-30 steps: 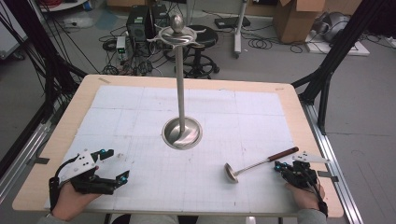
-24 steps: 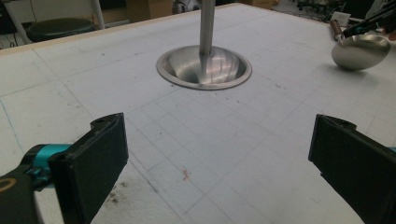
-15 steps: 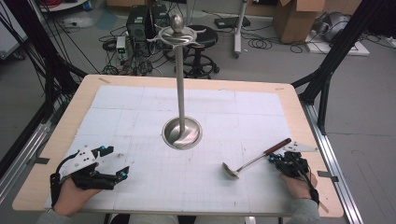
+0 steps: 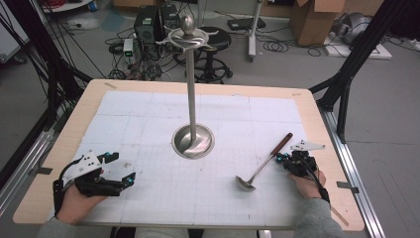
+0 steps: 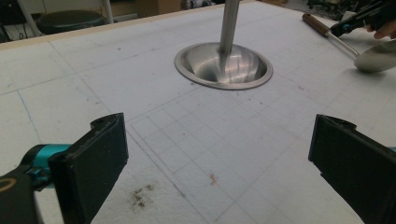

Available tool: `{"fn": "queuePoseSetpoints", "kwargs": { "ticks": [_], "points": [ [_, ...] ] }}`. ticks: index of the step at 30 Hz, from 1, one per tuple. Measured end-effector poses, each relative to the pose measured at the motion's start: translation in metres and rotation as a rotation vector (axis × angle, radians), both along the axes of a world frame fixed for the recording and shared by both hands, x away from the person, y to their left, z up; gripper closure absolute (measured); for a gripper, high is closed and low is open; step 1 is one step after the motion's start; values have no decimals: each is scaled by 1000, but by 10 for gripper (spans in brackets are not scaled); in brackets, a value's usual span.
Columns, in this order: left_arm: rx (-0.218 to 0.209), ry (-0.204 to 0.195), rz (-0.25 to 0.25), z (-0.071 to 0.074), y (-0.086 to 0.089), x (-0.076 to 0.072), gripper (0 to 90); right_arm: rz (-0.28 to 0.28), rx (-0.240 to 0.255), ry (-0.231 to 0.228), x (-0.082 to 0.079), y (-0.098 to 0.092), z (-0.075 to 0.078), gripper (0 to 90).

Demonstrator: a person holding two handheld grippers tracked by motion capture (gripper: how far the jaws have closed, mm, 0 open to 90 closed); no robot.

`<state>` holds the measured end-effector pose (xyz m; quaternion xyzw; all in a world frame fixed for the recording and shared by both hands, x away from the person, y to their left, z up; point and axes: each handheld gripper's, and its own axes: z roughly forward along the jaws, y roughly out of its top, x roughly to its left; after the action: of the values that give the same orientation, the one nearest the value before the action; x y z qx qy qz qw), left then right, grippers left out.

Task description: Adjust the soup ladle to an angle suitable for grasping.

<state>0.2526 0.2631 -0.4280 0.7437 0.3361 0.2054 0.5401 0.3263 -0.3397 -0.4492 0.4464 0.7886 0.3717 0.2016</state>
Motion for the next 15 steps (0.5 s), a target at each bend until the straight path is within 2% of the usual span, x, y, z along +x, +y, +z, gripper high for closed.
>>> {"fn": "queuePoseSetpoints", "kwargs": {
  "ticks": [10,15],
  "points": [
    [0,-4,23,1,5,-2,54,85,-10,11,14,21,1,900],
    [3,-5,34,1,9,-3,54,107,-6,15,20,29,1,900]
  ]
}}
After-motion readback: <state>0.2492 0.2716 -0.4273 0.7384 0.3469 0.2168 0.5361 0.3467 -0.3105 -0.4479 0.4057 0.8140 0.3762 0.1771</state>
